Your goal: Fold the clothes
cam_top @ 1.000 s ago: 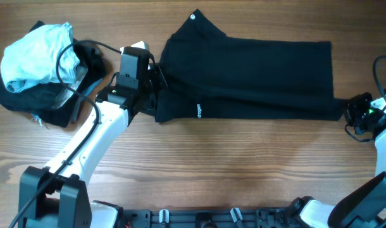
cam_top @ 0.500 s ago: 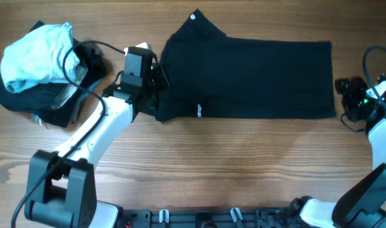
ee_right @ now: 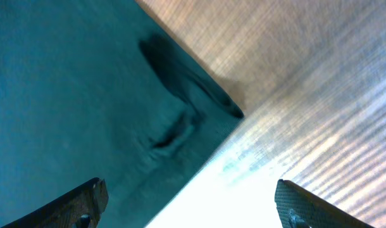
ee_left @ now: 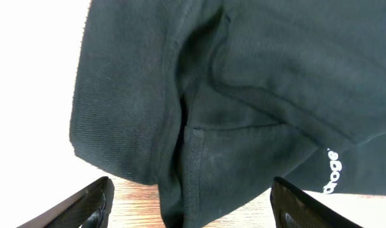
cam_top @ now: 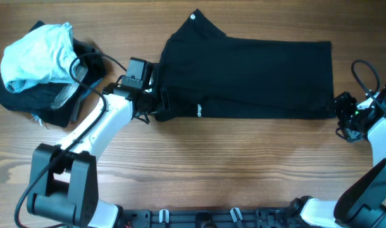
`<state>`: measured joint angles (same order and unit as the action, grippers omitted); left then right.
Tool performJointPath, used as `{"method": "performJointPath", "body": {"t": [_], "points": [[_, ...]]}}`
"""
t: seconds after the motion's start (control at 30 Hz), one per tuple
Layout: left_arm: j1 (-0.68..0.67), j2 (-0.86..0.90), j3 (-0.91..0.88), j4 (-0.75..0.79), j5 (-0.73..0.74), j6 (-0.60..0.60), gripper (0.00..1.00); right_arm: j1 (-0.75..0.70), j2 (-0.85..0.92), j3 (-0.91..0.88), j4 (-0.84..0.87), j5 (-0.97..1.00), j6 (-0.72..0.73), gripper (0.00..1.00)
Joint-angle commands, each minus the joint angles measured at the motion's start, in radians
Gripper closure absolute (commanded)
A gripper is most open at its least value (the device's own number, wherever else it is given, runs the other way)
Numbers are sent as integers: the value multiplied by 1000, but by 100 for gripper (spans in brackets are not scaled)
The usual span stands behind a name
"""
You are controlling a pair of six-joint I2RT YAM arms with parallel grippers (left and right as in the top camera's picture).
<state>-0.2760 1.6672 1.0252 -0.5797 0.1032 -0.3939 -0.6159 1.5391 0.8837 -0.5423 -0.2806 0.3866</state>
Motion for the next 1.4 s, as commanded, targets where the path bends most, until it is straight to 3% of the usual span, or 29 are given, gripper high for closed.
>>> {"method": "performJointPath", "body": {"t": [0.0,0.07,0.13,0.23,0.27,0.3,0.33,0.4,0.5,0.63,0.67,0.7,0.73,0.83,0.93,1.2,1.37], "points": [[-8,71,-13,17,19,50,21,0,17,-17,-5,23,-21,11],[-8,117,-13,53,19,50,21,0,17,-17,0,18,-20,11],[-8,178,-13,98,19,50,30,0,17,-17,7,18,-20,11],[-7,232,-13,140,18,50,59,0,17,-17,10,18,-20,10],[-4,239,-13,135,11,47,79,0,17,-17,9,18,-20,10],[3,238,-13,114,0,37,94,0,17,-18,8,18,-21,10],[16,233,-11,68,-28,6,96,0,17,-18,3,18,-23,11],[60,224,-10,-29,-75,-37,96,1,17,-18,-6,-15,-80,12],[109,213,-10,-82,-69,-1,96,2,17,-18,-20,-21,-98,17],[117,199,-9,-82,-70,23,96,3,17,-18,42,-266,-184,47],[117,195,-8,-80,-69,23,89,11,18,-18,53,-262,-166,59],[117,191,1,-79,-67,24,63,26,26,-18,65,-225,-127,61],[117,191,8,-79,-67,24,55,39,38,-18,79,-204,-94,62],[117,185,26,-79,-46,24,46,75,95,-18,140,-190,-47,62],[117,177,37,-79,-28,24,36,96,177,-18,199,-160,10,56],[117,177,39,-83,-10,24,32,98,270,-18,215,-159,-2,57],[117,177,39,-83,-10,24,31,98,268,-18,285,-306,-21,91]]}}
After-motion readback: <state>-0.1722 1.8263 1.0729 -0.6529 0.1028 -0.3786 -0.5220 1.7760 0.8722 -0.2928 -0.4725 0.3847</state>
